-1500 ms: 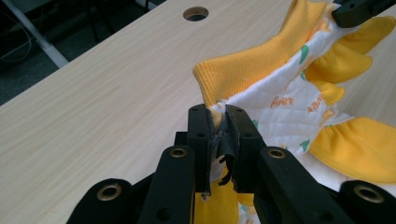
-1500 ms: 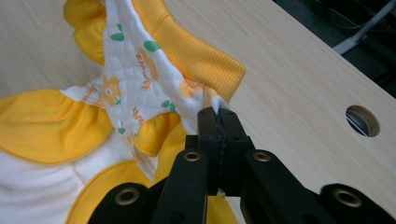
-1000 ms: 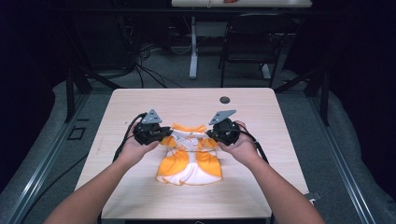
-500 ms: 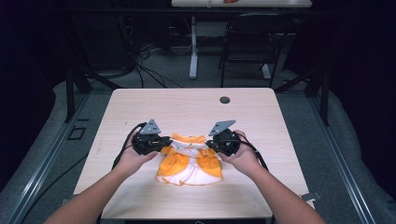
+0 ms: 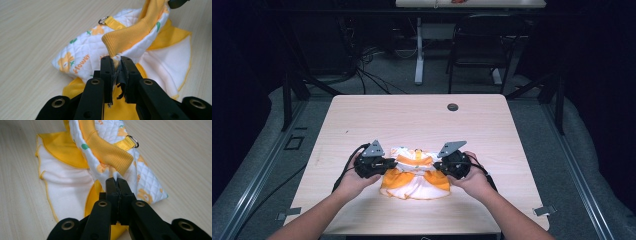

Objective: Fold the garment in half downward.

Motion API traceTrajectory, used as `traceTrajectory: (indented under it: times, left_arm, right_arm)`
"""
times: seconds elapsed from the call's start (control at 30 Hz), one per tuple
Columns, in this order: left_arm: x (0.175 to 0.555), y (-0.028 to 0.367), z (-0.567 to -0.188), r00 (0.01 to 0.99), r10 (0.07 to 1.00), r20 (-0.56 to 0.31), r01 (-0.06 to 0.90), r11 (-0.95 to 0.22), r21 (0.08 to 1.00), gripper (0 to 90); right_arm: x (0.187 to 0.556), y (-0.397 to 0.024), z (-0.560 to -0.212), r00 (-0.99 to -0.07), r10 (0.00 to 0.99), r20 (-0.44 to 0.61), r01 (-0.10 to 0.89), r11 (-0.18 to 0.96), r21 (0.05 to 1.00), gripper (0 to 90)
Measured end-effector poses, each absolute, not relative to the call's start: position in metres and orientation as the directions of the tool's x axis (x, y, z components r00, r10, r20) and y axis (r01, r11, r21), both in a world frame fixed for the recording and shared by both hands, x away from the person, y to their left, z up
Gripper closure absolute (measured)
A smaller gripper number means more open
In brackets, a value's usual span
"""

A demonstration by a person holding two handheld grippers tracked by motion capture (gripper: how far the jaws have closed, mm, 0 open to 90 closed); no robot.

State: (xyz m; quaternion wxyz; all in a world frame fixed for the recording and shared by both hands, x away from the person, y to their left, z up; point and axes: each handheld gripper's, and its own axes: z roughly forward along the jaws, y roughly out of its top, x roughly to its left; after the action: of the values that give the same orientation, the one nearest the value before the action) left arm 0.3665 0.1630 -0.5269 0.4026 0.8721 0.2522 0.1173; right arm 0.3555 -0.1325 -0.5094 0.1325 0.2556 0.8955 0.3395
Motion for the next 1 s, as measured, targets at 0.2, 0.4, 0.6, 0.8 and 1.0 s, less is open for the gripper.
traceTrajectory:
  times: [0.2,0.4,0.6,0.8,1.0]
  left_arm:
    - [0.358,0.163,-0.536,0.846,0.533,-0.01,0.351,-0.543,0.763,80.7]
    - [0.35,0.166,-0.542,0.851,0.525,-0.012,0.346,-0.544,0.765,80.5]
    - [0.338,0.169,-0.549,0.863,0.505,-0.01,0.336,-0.559,0.758,80.3]
    - [0.33,0.172,-0.557,0.866,0.5,-0.027,0.348,-0.563,0.749,80.1]
    - [0.328,0.175,-0.555,0.86,0.508,-0.044,0.36,-0.543,0.759,77.7]
  right_arm:
    - [0.344,-0.134,-0.521,-0.829,0.557,-0.046,0.377,0.618,0.69,89.0]
    - [0.336,-0.134,-0.528,-0.833,0.551,-0.05,0.369,0.621,0.692,88.9]
    - [0.326,-0.135,-0.541,-0.836,0.548,-0.031,0.376,0.614,0.694,88.4]
    - [0.32,-0.132,-0.547,-0.842,0.538,-0.038,0.368,0.625,0.688,85.5]
    - [0.315,-0.135,-0.547,-0.836,0.549,0.002,0.39,0.59,0.707,78.8]
